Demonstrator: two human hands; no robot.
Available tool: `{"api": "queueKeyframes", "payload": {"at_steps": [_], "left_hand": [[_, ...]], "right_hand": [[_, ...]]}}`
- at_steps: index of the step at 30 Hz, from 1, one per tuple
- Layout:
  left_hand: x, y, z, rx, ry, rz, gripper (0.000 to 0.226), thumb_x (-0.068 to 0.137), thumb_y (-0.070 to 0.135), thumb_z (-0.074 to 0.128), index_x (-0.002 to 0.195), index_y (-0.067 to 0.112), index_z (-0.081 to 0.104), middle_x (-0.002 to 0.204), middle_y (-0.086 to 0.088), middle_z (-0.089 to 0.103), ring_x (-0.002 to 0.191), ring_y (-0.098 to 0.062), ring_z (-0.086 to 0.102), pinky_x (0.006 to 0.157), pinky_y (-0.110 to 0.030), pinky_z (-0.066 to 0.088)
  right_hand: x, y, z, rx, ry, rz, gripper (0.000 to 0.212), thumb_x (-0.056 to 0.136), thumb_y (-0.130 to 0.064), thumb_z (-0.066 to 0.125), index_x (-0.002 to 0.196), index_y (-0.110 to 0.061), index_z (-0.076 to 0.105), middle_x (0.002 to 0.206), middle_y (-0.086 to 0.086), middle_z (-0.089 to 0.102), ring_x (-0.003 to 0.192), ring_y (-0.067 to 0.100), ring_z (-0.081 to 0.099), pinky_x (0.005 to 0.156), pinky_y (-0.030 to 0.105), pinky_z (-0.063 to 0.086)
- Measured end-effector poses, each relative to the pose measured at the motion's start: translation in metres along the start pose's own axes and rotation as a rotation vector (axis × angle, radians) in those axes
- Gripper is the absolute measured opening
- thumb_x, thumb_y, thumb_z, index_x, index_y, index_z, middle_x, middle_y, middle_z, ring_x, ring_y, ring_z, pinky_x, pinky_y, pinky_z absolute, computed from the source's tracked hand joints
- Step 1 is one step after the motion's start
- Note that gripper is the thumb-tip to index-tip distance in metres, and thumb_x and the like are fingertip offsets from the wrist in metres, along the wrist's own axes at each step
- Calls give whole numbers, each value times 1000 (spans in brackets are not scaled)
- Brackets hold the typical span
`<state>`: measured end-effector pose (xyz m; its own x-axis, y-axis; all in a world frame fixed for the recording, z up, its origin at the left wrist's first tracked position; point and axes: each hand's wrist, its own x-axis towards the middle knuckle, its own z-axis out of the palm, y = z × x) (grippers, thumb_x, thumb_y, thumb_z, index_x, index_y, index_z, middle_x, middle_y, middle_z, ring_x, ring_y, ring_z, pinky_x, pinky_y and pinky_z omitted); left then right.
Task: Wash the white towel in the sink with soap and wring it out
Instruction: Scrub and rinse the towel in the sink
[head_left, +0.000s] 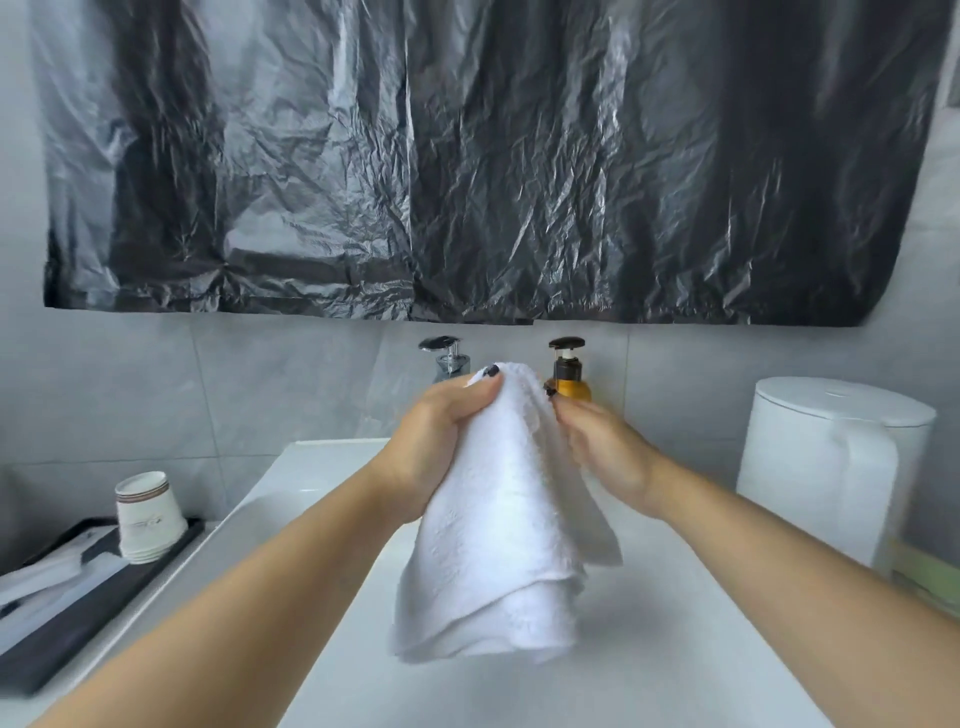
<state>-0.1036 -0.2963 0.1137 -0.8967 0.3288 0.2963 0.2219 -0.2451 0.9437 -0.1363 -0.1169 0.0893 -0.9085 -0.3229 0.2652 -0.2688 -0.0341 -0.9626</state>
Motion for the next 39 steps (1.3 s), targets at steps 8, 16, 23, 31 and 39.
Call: {"api": "queueKeyframes", "payload": {"at_steps": [8,16,23,31,39], "left_hand": [[-69,-19,-45,197,355,-71,24,92,27,65,90,3,68,80,-15,65,77,-24,60,70,-30,47],[-108,-22,-14,10,324,-75,27,99,17,54,81,2,66,71,-14,68,66,-24,64,60,-25,53],[-130,-32,-19,290,332,-206,33,95,40,59,78,12,63,69,-6,66,58,-18,61,57,-24,45],[-141,-43,-15,574,65,-446,52,67,56,78,97,14,71,90,-3,77,83,-22,73,82,-34,55],[-133,-24,-16,1138,172,-44,28,88,39,65,70,37,44,75,13,54,82,-20,55,64,-29,37]], "right_hand": [[-50,30,35,-244,-82,185,22,97,-10,56,76,-10,58,74,6,58,71,15,57,74,32,54],[-78,43,78,-201,-61,291,33,86,-30,65,116,-17,66,109,0,73,99,12,67,83,25,50],[-95,17,53,-530,317,180,43,86,-31,72,59,-19,40,55,-2,34,52,12,32,48,24,20],[-94,-25,48,-1320,562,136,36,79,-47,70,66,-15,58,71,2,60,72,27,60,54,26,36],[-86,-52,66,-1420,627,28,33,88,-47,62,74,-19,51,93,9,66,90,34,64,68,30,41]]}}
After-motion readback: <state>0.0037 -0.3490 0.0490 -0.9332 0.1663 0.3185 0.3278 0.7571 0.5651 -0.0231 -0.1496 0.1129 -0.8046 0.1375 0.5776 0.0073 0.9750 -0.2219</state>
